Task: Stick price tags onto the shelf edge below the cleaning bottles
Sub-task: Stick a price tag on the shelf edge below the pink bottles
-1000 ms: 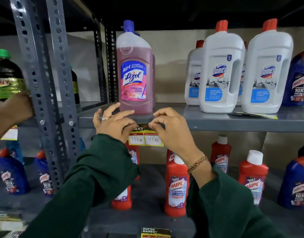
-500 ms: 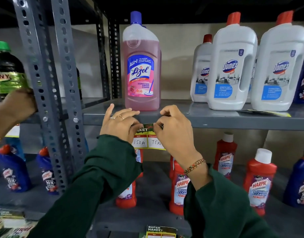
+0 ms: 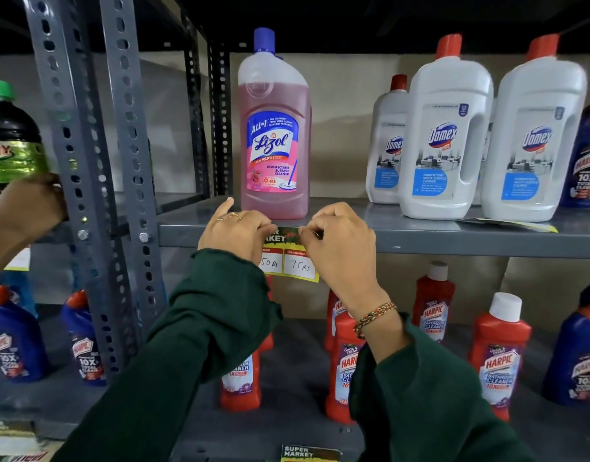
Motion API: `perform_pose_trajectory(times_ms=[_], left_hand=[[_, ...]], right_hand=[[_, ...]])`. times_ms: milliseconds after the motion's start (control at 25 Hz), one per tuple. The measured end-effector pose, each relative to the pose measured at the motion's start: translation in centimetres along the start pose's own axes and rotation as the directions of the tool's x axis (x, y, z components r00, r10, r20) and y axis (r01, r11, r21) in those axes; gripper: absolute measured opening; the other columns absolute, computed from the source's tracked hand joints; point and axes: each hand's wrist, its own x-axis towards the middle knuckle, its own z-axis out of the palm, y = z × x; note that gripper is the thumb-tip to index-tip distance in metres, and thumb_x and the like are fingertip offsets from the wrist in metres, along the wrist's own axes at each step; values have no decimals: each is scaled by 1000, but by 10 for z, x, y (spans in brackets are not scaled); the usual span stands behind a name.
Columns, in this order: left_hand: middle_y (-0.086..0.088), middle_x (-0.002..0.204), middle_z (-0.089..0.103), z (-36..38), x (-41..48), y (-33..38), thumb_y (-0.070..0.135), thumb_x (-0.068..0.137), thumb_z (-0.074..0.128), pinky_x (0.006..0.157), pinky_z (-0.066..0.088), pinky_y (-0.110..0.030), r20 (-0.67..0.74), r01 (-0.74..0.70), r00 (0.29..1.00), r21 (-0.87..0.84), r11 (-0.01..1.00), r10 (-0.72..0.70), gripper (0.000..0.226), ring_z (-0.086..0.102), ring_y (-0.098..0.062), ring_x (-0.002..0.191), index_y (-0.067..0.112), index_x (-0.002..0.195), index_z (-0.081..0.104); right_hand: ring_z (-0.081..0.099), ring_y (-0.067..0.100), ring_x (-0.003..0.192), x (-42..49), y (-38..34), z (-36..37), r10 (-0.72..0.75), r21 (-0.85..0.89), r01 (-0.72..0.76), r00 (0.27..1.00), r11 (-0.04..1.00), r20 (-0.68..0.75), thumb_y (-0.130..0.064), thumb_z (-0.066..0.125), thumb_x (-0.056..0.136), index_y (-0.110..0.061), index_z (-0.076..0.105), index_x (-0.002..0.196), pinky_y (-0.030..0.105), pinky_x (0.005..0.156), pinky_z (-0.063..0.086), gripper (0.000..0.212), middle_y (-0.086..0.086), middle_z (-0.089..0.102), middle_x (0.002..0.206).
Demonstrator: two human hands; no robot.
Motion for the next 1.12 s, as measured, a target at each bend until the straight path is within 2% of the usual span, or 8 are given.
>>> perform_pose_trajectory(times_ms=[160,280,360,440,600,760,880,1120], left_hand=[[-16,63,70,-2,0,6,22,81,57,85,49,-45,54,66,996,-36,997,-64,26,63,-33,60,0,66,63],[-14,82,71,-2,0,6,18,84,64,72,48,-39,118,177,979,-91,980,-165,13,60,-34,84,5,81,64],[-11,96,72,1,-2,4,31,85,58,85,46,-39,125,218,972,-138,966,-201,22,60,-30,96,13,98,63],[-11,104,72,5,-3,6,44,83,41,98,38,-42,110,178,980,-139,974,-163,43,62,-28,102,15,105,64],[-4,97,75,10,-7,3,47,82,32,95,37,-43,31,171,985,-1,985,-171,48,64,-25,96,20,92,70],[-5,87,77,5,-9,-1,37,85,47,87,33,-30,-12,187,982,-90,978,-189,32,65,-26,86,17,87,72],[-7,91,76,2,-10,-7,18,90,52,91,41,-40,7,192,981,-202,960,-195,18,65,-28,86,14,100,67],[-13,108,69,6,-10,-16,-6,92,42,94,43,-45,56,194,981,-209,959,-186,42,60,-34,97,18,126,48]], right_hand=[[60,24,79,3,3,4,18,37,-18,1000,999,13,-17,63,82,-5,68,78,25,63,35,14,9,61,100],[59,24,95,3,4,5,12,62,-13,1000,998,25,-18,65,81,-7,64,93,28,73,43,16,10,58,112],[51,26,117,4,4,7,8,65,-11,998,998,56,-25,64,82,-8,57,111,34,95,42,34,12,56,126],[52,29,118,6,6,13,-18,-19,19,998,1000,64,-40,61,83,-7,58,111,40,102,38,44,16,62,121],[66,29,85,9,11,17,-35,-123,38,999,992,28,-53,58,79,-12,69,89,39,83,45,45,12,75,86],[63,33,90,12,11,8,3,-78,6,993,997,116,-44,54,85,-17,68,94,40,80,48,32,10,74,96],[60,35,95,20,18,2,40,-39,-31,968,999,249,-33,51,90,-21,67,92,40,78,50,20,8,72,105],[59,29,101,25,23,-3,23,41,-42,924,998,382,-16,43,93,-20,61,107,41,83,51,23,8,68,112]])
